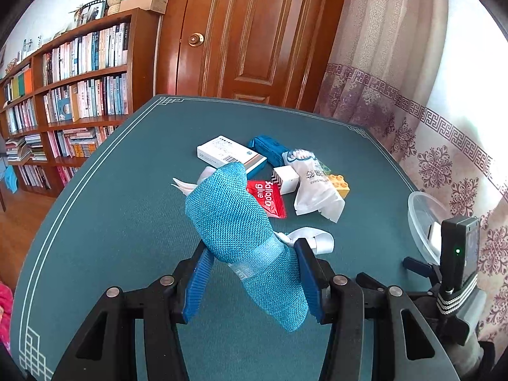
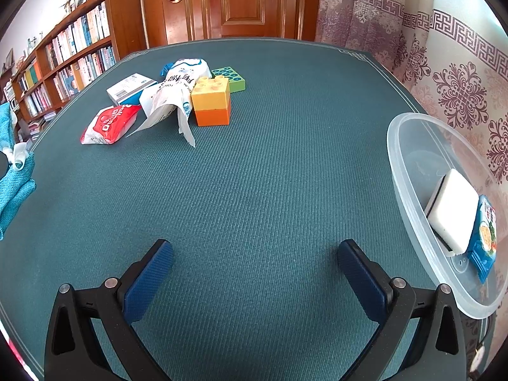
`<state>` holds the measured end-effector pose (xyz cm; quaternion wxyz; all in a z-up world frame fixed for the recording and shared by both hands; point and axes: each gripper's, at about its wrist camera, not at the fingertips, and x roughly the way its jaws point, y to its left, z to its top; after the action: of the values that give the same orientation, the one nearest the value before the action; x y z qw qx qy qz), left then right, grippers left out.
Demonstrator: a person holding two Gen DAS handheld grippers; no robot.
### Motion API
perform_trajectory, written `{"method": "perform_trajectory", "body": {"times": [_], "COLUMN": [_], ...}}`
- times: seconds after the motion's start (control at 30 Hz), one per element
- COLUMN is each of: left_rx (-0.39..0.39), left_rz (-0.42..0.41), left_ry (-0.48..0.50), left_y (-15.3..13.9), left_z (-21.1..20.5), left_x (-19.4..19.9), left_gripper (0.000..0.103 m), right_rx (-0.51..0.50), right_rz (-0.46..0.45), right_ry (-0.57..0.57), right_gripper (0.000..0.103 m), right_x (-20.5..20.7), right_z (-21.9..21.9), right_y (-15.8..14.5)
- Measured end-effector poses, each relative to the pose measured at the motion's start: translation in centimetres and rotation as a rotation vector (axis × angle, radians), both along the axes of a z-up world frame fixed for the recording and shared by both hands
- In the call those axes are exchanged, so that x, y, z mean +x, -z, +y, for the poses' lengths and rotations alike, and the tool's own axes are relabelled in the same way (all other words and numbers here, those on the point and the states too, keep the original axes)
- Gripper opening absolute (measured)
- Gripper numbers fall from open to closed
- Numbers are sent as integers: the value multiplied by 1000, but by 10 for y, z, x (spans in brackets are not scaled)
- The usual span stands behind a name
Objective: Organize objects
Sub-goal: 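Grasp the white cotton-swab bag with the right tool while the left tool holds the cloth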
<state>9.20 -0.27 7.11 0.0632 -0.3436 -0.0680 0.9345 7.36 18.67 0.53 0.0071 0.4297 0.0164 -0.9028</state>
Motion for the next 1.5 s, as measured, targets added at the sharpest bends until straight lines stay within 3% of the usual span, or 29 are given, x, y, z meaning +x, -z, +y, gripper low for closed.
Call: {"method": "perform_trajectory", "body": {"times": [0.3,0.47,0.73,1.0,1.2,1.5], "left_rx": [1,25,77,100,110,107], "left_rz": [-12,-77,-99,-73,-61,-62], "left_ry": [34,72,82,79,73,72], "left_y": [4,24,38,40,43,46], "left_z": [13,17,-1,-12,-17,-16], "left_x": [-24,-41,-53,-56,-56,-54], "left_gripper": [55,55,55,55,55,55], "right_rx": [-32,-51,-118,-290,-346,-181], "right_rz": [11,18,19,90,102,126], "right_ry": [-3,-2,1,-41,-105,-123], "right_gripper": [103,103,103,84,70,67], "right_x": [1,2,0,-33,-74,-130], "right_z": [3,4,13,4,-19,-52], "right_y": [-1,-1,-6,-52,-61,-65]}}
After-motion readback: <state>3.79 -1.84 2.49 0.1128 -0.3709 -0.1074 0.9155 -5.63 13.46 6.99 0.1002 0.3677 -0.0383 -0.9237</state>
